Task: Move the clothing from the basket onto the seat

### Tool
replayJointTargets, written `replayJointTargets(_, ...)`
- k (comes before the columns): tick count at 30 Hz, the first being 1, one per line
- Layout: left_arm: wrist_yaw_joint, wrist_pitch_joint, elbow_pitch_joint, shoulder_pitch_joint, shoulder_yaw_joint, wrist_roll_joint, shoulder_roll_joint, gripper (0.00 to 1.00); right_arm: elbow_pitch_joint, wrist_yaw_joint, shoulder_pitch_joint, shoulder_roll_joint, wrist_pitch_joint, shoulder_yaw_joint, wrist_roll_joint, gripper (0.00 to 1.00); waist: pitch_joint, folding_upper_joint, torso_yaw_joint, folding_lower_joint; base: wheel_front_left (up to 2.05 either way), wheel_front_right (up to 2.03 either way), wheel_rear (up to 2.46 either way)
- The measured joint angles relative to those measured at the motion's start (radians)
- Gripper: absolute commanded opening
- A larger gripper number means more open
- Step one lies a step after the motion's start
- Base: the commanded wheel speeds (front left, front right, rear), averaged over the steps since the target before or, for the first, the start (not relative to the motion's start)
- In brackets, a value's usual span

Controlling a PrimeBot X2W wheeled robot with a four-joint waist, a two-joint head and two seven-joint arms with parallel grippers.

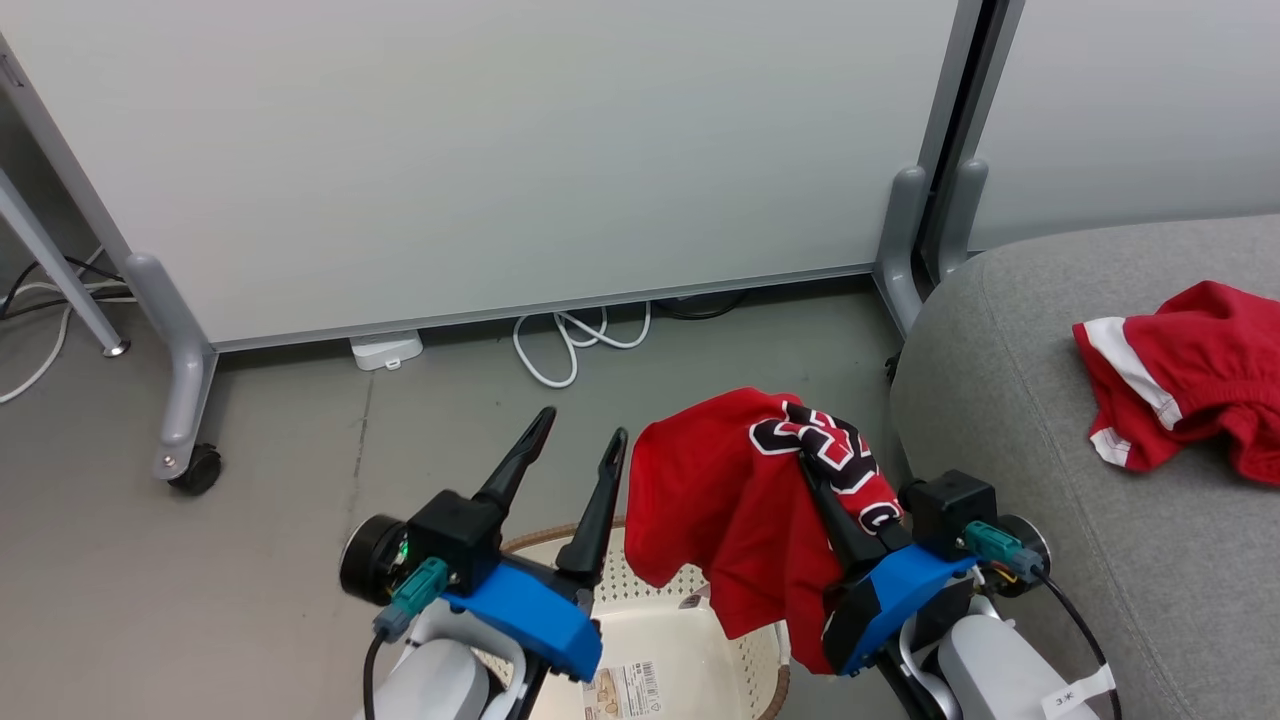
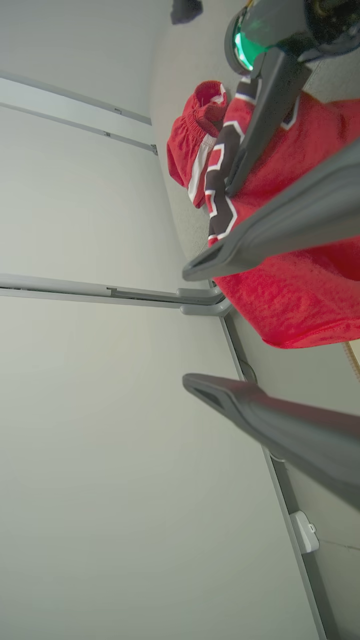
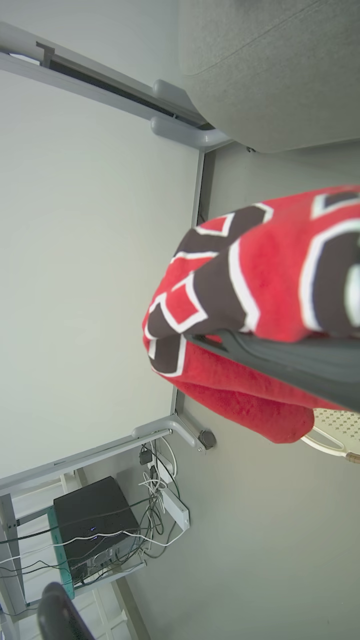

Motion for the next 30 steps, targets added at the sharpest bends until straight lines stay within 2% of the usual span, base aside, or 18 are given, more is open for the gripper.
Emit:
replayJointTargets(7,-0.03,0.0,-0.011,0.137,0.131,0.099,-0.007,1.0,-0.01,0.0,0.006,0.0,0.004,-0.004,0.0,0.0,0.001,0.0,-0.013,0.0,0.0,0.0,0.0)
replayJointTargets(14,-0.068,0.0,-0.011,0.199,0.221,0.175,-0.035,1.0,-0.017,0.0,0.009,0.0,0.008,-0.009,-0.003,0.0,0.0,0.0,-0.021,0.0,0.0,0.0,0.0)
replayJointTargets(23,-0.109,0.0,-0.009,0.217,0.281,0.234,-0.075,1.0,-0.025,0.0,0.01,0.0,0.013,-0.013,-0.003,0.0,0.003,0.0,-0.032,0.0,0.0,0.0,0.0)
replayJointTargets(30,-0.133,0.0,-0.005,0.22,0.296,0.251,-0.096,1.0,-0.031,0.0,0.01,0.0,0.013,-0.009,-0.003,0.0,0.008,0.0,-0.083,0.0,0.0,0.0,0.0)
